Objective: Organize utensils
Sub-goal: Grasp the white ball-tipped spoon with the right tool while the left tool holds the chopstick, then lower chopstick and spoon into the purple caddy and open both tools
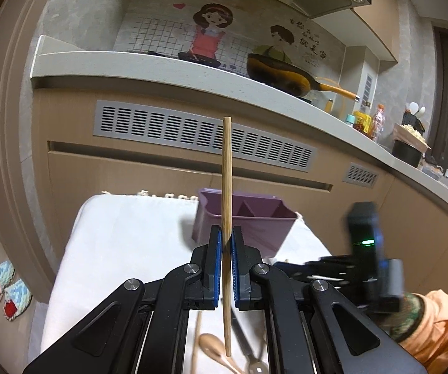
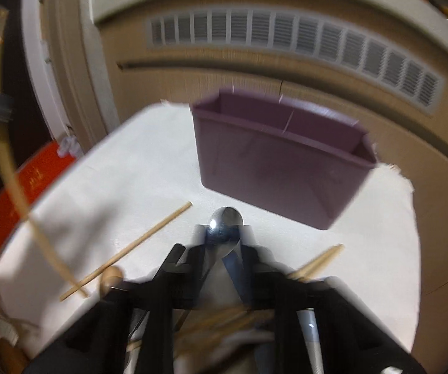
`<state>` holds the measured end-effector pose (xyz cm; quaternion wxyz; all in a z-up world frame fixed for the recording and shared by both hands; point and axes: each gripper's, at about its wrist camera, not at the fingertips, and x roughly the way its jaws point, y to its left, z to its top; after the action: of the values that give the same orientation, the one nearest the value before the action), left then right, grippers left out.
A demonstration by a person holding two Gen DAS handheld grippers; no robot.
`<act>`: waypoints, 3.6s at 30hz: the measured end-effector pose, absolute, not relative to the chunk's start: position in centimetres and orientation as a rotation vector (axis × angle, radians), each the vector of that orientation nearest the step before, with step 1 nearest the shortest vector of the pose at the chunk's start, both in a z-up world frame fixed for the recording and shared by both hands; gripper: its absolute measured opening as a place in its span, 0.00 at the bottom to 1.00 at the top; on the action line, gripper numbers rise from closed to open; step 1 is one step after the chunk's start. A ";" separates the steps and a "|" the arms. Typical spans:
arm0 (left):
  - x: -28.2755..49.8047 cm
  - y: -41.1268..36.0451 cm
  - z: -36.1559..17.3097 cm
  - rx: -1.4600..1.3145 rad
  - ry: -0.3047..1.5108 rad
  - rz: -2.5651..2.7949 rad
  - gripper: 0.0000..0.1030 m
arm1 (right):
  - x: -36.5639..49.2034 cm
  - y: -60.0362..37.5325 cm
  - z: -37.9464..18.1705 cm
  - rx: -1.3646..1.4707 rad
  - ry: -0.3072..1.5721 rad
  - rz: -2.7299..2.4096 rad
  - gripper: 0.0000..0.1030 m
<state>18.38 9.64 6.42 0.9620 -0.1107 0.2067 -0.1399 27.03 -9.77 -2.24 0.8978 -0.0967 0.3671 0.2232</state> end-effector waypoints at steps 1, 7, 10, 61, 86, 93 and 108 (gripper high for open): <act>18.2 9.3 6.7 -0.223 0.415 -0.288 0.06 | 26.3 -10.4 -1.5 -0.192 0.739 0.460 0.04; 17.6 7.8 8.5 -0.215 0.385 -0.303 0.06 | 23.4 -13.6 2.4 -0.174 0.636 0.469 0.04; 17.3 7.8 8.8 -0.213 0.377 -0.281 0.06 | 24.2 -12.2 1.6 -0.204 0.685 0.512 0.04; 14.2 6.7 9.1 -0.230 0.427 -0.331 0.06 | 18.4 -15.8 5.2 -0.226 0.544 0.503 0.20; 37.3 1.8 13.1 -0.065 0.323 -0.287 0.06 | 36.5 -13.8 13.7 -0.216 0.393 0.258 0.20; 39.7 1.6 5.9 -0.112 0.526 -0.306 0.08 | 40.0 -12.9 5.9 -0.195 0.603 0.298 0.20; 31.0 4.9 4.7 -0.132 0.542 -0.270 0.70 | 30.2 -15.5 6.6 -0.246 0.475 0.269 0.66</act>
<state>31.00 4.93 4.74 0.9523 -0.0652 0.2668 -0.1330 30.22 -15.49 6.56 0.9555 -0.1214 0.2339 0.1325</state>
